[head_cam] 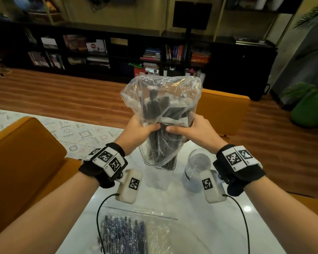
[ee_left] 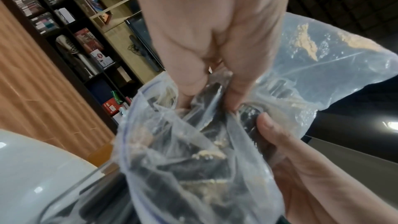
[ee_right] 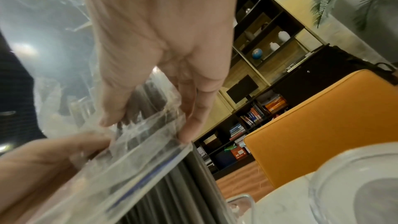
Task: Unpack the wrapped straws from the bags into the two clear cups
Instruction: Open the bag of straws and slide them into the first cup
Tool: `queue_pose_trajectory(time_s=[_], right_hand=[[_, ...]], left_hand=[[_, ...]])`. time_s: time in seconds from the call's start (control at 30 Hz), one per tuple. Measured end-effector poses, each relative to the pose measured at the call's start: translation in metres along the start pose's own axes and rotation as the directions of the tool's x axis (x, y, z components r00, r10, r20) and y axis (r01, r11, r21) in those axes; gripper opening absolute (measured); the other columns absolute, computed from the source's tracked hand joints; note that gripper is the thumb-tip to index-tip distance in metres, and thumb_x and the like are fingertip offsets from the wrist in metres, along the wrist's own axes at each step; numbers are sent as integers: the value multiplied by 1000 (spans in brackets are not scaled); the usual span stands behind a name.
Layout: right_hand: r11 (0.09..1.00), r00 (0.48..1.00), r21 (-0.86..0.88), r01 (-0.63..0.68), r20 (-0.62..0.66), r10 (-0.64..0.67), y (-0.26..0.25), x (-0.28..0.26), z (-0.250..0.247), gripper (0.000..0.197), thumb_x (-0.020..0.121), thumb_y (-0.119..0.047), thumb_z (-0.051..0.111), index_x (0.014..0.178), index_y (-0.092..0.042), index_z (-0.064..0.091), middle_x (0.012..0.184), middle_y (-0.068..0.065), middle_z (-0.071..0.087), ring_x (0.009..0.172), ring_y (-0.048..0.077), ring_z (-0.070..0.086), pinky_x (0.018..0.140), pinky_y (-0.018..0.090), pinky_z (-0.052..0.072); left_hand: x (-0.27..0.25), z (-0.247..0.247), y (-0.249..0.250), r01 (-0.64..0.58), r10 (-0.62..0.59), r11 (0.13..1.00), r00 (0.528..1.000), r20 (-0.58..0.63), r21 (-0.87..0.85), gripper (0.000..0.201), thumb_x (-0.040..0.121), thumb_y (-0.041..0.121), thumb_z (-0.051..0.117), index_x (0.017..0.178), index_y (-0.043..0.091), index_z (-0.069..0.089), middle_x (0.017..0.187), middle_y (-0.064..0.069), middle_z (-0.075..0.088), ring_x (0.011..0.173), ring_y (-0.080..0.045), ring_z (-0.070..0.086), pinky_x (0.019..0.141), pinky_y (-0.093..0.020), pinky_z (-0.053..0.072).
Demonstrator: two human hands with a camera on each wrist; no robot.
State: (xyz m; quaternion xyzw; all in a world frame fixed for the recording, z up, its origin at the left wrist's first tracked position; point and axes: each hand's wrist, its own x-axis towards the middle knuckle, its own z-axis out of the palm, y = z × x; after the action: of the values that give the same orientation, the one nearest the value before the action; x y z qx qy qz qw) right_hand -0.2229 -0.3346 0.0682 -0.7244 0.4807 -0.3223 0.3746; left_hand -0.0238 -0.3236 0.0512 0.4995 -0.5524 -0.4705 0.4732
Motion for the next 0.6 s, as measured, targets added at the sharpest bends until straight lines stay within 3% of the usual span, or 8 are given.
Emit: queue_pose_trajectory(time_s=[0.1,0.2,0.3,0.37,0.43,0.5,0.53,0.6], right_hand=[[1000,999,11,-8,-50,9,8,3,1,58,71,-45,83,122,-28,58,115,-12,70,104,6,67,84,28,58],[985,999,171,-40,37,35,12,5,-4,88,68,-36,88,140,-24,40,133,-8,59,119,9,60,98,35,54],[974,971,217,-68,240,14,8,6,-6,76,74,-22,84,140,-24,46,131,-1,64,118,18,64,94,47,55],[989,979,139,-58,200,29,4,6,-7,65,69,-32,84,128,-27,58,125,2,68,112,22,66,85,53,58],[998,992,45,-41,118,36,2,7,-8,52,69,-34,85,117,-31,63,117,-1,70,105,17,68,78,47,61],[999,995,10,-31,94,30,3,5,-9,50,72,-34,84,118,-29,65,109,-12,72,95,0,67,71,27,57],[1000,996,6,-24,81,23,2,4,-8,53,71,-34,85,120,-28,65,109,-16,71,93,-8,65,74,19,54],[1000,998,-6,-8,56,8,-1,4,-6,60,69,-38,86,123,-26,64,114,-15,71,101,-6,64,88,19,51]], left_hand=[[-3,-1,2,13,-19,998,993,114,59,51,76,1,60,126,7,57,120,-10,69,114,-23,65,100,-38,50],[-3,-8,3,-6,-9,994,992,129,109,50,83,-15,59,130,2,51,122,-12,65,114,-24,62,96,-33,51],[-4,-11,2,-30,26,998,998,57,62,43,79,-19,65,117,-1,59,113,-14,69,107,-27,65,88,-33,55],[-7,-12,2,-50,50,997,999,-5,56,41,76,-12,73,113,3,61,106,-6,71,101,-24,67,78,-29,59],[-8,-17,1,-91,96,986,995,-24,137,40,76,5,80,112,12,63,108,1,72,104,-19,68,86,-34,57],[-10,-23,2,-127,131,958,991,2,259,38,77,17,81,107,31,61,110,10,70,108,-11,66,94,-33,51],[-11,-26,3,-125,125,950,992,20,287,38,78,18,80,105,34,61,110,12,70,108,-8,66,95,-32,49],[-10,-30,4,-86,75,957,996,51,275,35,79,13,79,108,25,65,108,9,73,104,-5,67,95,-33,51]])
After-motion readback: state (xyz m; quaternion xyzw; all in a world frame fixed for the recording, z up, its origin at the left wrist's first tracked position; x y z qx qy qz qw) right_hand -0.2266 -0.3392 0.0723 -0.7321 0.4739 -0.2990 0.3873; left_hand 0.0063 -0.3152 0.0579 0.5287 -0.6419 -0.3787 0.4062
